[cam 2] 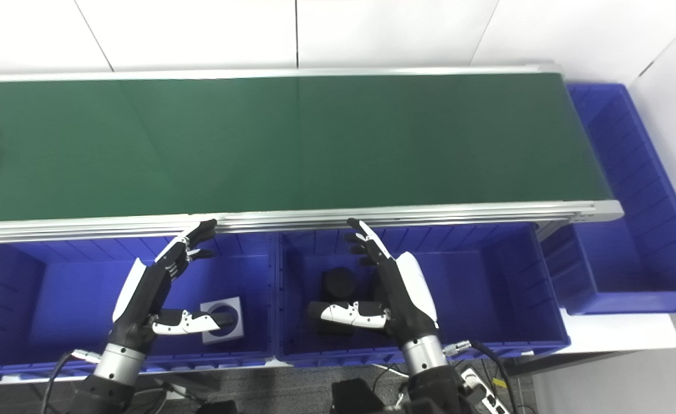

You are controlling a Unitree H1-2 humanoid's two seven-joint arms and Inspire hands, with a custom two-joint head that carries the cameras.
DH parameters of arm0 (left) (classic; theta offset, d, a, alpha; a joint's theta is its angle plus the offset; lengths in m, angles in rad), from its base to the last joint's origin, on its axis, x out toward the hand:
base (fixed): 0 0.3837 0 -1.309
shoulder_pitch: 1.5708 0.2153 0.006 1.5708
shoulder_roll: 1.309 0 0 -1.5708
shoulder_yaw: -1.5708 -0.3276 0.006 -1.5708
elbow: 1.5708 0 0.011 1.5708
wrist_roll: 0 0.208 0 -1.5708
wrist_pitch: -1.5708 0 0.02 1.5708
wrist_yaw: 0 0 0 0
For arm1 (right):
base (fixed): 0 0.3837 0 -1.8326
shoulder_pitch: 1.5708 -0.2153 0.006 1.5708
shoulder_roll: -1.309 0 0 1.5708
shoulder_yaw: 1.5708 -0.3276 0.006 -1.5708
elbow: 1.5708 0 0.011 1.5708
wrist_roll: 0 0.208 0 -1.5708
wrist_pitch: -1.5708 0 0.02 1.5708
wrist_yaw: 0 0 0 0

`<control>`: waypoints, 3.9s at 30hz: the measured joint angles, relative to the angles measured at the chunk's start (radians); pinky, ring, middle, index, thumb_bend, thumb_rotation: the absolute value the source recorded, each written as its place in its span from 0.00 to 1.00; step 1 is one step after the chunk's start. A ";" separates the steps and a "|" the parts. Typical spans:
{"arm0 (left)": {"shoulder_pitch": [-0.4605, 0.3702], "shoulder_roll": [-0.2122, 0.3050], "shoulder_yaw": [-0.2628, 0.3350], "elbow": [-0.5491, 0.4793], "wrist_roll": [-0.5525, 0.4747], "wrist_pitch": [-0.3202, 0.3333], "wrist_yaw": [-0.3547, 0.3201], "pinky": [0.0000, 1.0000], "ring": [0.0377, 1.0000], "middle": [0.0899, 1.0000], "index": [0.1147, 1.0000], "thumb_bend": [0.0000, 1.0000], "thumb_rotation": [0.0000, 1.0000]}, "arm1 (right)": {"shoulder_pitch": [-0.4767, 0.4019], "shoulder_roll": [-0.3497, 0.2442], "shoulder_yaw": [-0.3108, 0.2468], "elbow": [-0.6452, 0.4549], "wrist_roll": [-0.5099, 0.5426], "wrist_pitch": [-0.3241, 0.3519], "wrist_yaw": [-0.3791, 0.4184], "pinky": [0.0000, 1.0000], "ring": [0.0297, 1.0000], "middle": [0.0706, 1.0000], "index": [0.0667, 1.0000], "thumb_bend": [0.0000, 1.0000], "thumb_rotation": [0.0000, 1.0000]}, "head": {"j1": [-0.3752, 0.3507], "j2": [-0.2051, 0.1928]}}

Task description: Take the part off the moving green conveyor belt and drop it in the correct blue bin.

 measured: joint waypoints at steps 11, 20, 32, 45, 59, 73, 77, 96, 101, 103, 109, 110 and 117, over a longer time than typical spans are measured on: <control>-0.014 0.031 -0.105 0.047 0.031 0.000 0.163 0.75 0.85 0.88 0.86 0.93 0.29 | 0.017 -0.011 -0.019 0.030 0.036 -0.047 -0.001 0.74 0.80 0.85 0.93 0.81 0.29 | 0.054 -0.052; -0.022 0.066 -0.156 0.046 0.042 0.000 0.247 0.76 0.86 0.88 0.87 0.92 0.30 | 0.018 -0.010 -0.022 0.037 0.038 -0.049 -0.001 0.73 0.79 0.83 0.92 0.81 0.28 | 0.040 -0.054; -0.032 0.079 -0.186 0.047 0.037 0.000 0.271 0.76 0.85 0.88 0.86 0.91 0.28 | 0.019 0.000 -0.021 0.037 0.019 -0.049 -0.003 0.71 0.80 0.84 0.92 0.80 0.25 | 0.065 -0.060; -0.024 0.079 -0.204 -0.005 0.037 0.000 0.316 0.72 0.81 0.84 0.79 0.97 0.29 | 0.020 -0.020 -0.034 0.085 0.045 -0.116 -0.032 0.75 0.83 0.86 0.95 0.75 0.21 | 0.293 -0.150; -0.047 0.075 -0.057 -0.192 0.069 -0.003 0.263 0.71 0.83 0.86 0.81 0.98 0.34 | 0.004 -0.018 -0.034 0.127 0.032 -0.153 -0.043 0.74 0.80 0.83 0.93 0.75 0.21 | 0.273 -0.173; -0.136 0.101 0.108 -0.255 0.137 0.047 0.080 0.80 0.87 0.90 0.88 0.86 0.45 | -0.014 -0.016 -0.032 0.146 0.017 -0.174 -0.047 0.71 0.79 0.82 0.91 0.78 0.19 | 0.253 -0.186; -0.187 0.117 0.142 -0.238 0.160 0.074 0.040 0.84 0.88 0.89 0.88 0.84 0.46 | -0.019 -0.013 -0.031 0.150 0.012 -0.175 -0.055 0.72 0.79 0.82 0.91 0.78 0.21 | 0.252 -0.187; -0.490 0.242 0.194 0.016 0.327 0.148 -0.049 0.80 0.88 0.91 0.89 0.84 0.40 | -0.033 -0.016 -0.027 0.192 0.014 -0.231 -0.077 0.64 0.77 0.81 0.90 0.80 0.21 | 0.253 -0.200; -0.550 0.259 0.183 0.095 0.367 0.154 -0.052 0.79 0.86 0.90 0.88 0.84 0.32 | -0.037 -0.017 -0.027 0.193 0.019 -0.232 -0.077 0.71 0.79 0.81 0.91 0.79 0.19 | 0.253 -0.203; -0.576 0.271 0.181 0.137 0.376 0.155 -0.053 0.80 0.86 0.91 0.88 0.85 0.33 | -0.041 -0.018 -0.028 0.193 0.020 -0.233 -0.077 0.70 0.78 0.81 0.90 0.80 0.19 | 0.255 -0.204; -0.661 0.301 0.145 0.258 0.448 0.153 -0.050 0.82 0.86 0.90 0.88 0.89 0.32 | -0.044 -0.021 -0.028 0.194 0.018 -0.238 -0.077 0.75 0.79 0.80 0.90 0.80 0.20 | 0.258 -0.209; -0.672 0.305 0.138 0.274 0.457 0.150 -0.049 0.82 0.85 0.90 0.87 0.89 0.32 | -0.044 -0.022 -0.028 0.194 0.017 -0.238 -0.077 0.76 0.79 0.80 0.90 0.80 0.20 | 0.258 -0.207; -0.719 0.316 0.086 0.382 0.518 0.146 -0.027 0.86 0.89 0.91 0.87 0.92 0.27 | -0.044 -0.021 -0.027 0.201 0.014 -0.246 -0.080 0.73 0.78 0.80 0.90 0.80 0.19 | 0.255 -0.209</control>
